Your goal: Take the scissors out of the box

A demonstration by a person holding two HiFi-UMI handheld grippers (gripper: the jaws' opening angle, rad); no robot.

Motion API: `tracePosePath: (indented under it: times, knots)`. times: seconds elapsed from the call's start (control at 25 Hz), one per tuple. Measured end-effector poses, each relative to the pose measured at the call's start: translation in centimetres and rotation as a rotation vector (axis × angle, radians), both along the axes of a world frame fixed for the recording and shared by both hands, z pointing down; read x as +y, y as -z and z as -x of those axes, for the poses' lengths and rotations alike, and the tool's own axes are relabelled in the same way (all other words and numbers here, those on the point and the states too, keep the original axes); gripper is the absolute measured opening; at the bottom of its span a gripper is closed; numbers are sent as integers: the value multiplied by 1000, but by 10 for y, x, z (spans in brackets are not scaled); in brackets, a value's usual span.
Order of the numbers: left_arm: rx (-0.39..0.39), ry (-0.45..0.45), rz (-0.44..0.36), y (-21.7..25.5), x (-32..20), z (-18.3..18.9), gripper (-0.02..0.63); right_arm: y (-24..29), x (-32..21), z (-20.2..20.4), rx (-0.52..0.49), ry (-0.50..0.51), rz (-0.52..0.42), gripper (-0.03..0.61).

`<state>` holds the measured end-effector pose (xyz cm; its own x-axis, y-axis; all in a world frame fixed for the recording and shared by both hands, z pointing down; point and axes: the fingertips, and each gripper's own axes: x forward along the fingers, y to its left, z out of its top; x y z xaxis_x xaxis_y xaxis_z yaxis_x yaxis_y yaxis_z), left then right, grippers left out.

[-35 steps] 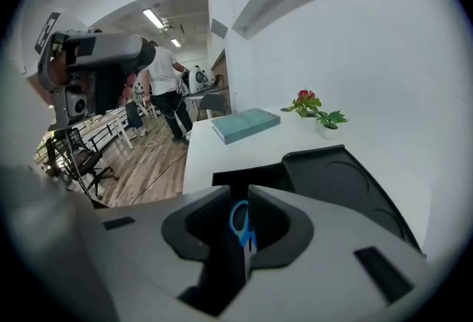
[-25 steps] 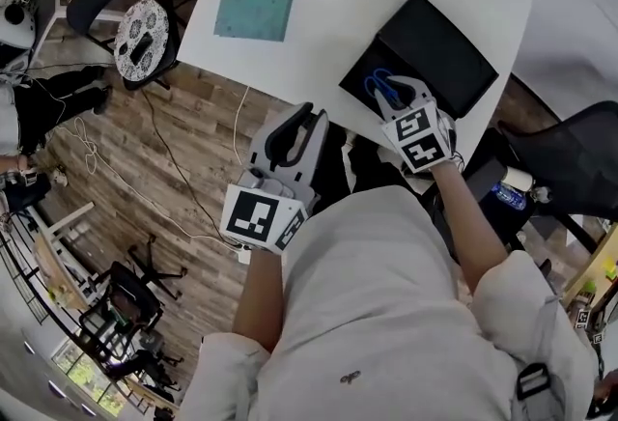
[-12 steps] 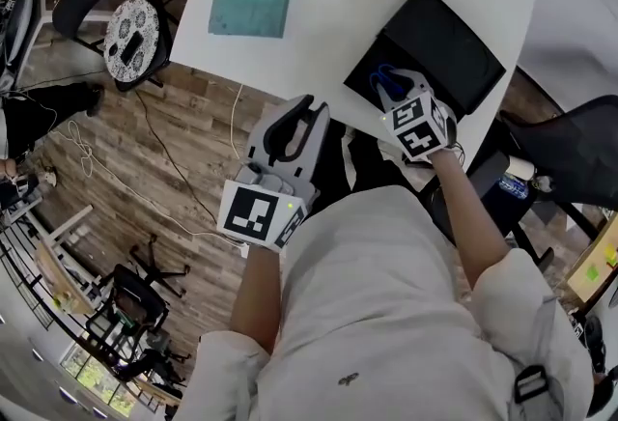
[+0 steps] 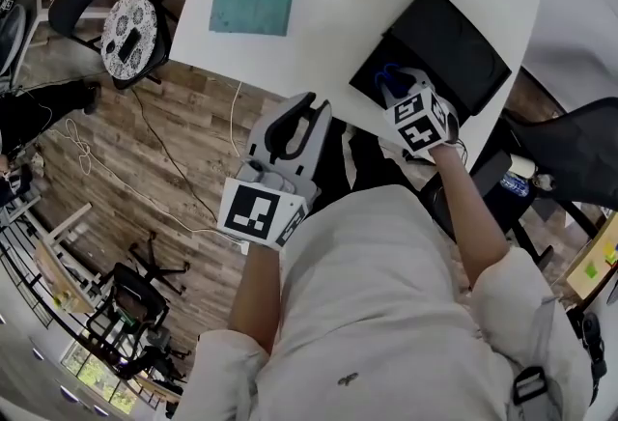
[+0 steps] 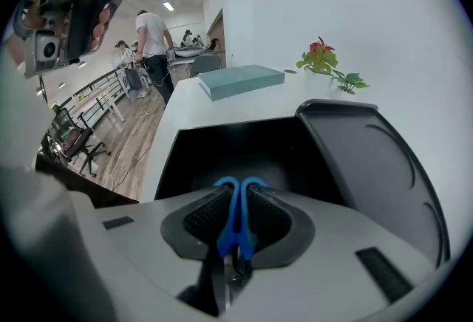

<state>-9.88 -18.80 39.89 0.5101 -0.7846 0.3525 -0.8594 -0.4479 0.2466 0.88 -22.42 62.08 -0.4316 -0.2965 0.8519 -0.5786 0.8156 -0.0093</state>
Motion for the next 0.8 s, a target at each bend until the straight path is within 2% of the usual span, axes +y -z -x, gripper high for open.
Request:
tracePosePath:
  times: [0.8]
  knots:
    - [-4,24,-9,4,2,5,78,6,-1,0,-15,16,-32,84]
